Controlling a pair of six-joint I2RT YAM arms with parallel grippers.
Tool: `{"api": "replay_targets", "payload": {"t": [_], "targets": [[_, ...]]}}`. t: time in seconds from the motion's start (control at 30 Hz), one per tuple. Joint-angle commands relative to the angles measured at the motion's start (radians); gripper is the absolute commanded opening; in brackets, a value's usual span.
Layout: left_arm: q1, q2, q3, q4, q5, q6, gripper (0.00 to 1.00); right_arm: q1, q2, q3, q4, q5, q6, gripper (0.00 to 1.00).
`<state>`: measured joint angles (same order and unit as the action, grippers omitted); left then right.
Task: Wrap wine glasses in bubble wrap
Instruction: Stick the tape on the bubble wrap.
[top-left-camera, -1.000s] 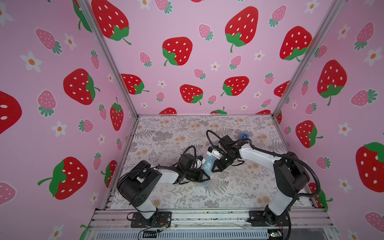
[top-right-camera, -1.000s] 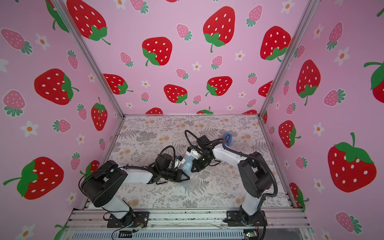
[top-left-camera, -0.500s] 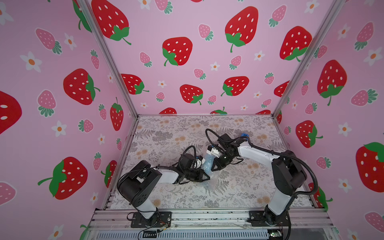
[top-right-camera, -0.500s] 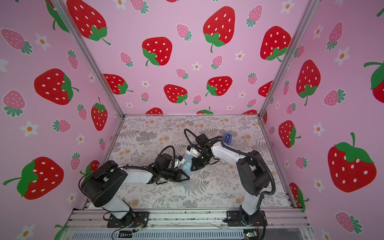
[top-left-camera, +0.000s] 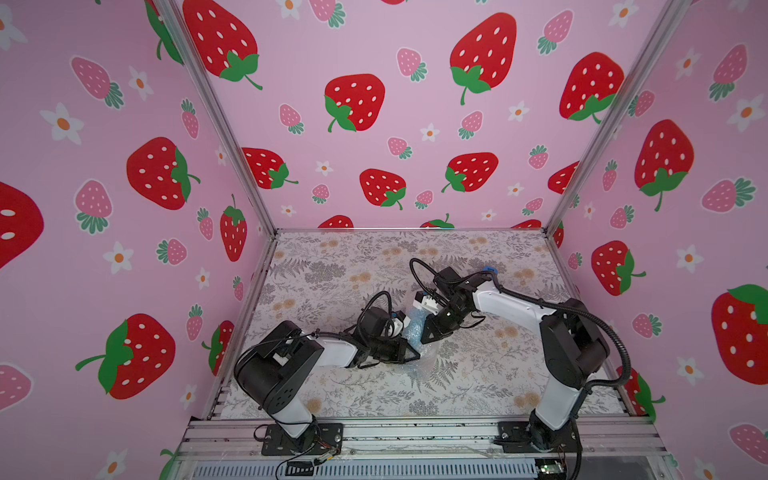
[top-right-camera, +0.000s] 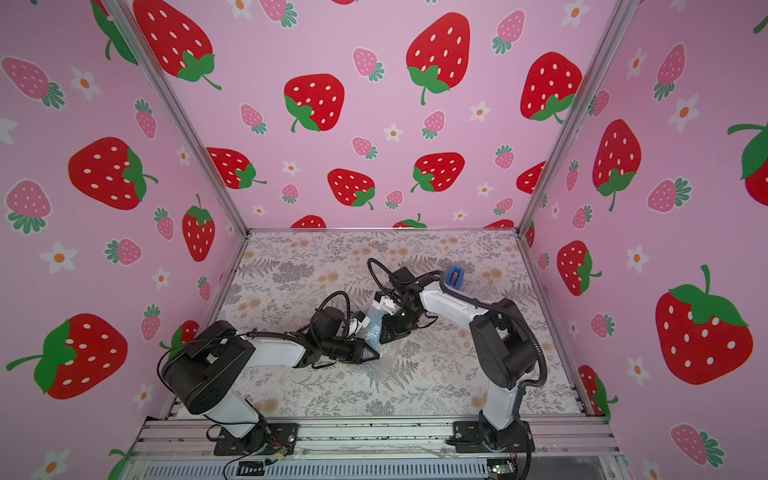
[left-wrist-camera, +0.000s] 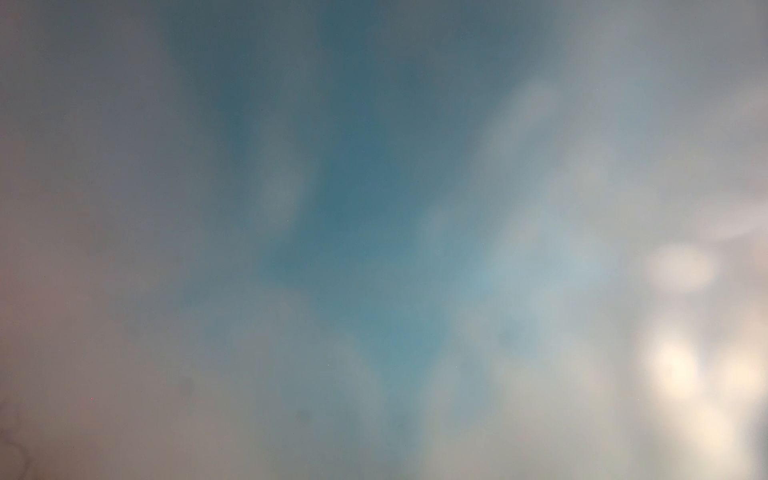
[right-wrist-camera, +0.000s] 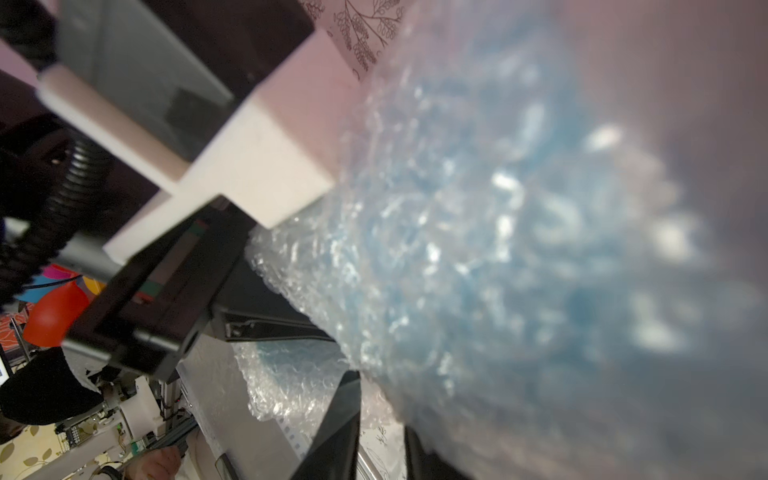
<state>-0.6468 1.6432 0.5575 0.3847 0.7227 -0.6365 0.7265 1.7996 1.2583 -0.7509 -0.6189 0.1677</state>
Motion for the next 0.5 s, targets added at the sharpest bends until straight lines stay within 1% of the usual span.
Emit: {"api": "replay_targets", "payload": {"t": [0.0, 0.27, 0.47], "targets": [[-0.008, -0.005, 0.007, 0.014, 0.036, 0.021, 0.02, 0.004, -0.008, 0.036, -0.013, 0.028, -0.004, 0.25], [-0.008, -0.004, -0.001, 0.023, 0.036, 0.018, 0.02, 0.004, -0.031, 0.041, -0.019, 0.033, 0.004, 0.29], [-0.010, -0.002, -0.007, 0.036, 0.035, 0.014, 0.02, 0.003, -0.017, 0.050, -0.019, 0.029, 0.009, 0.30]]}}
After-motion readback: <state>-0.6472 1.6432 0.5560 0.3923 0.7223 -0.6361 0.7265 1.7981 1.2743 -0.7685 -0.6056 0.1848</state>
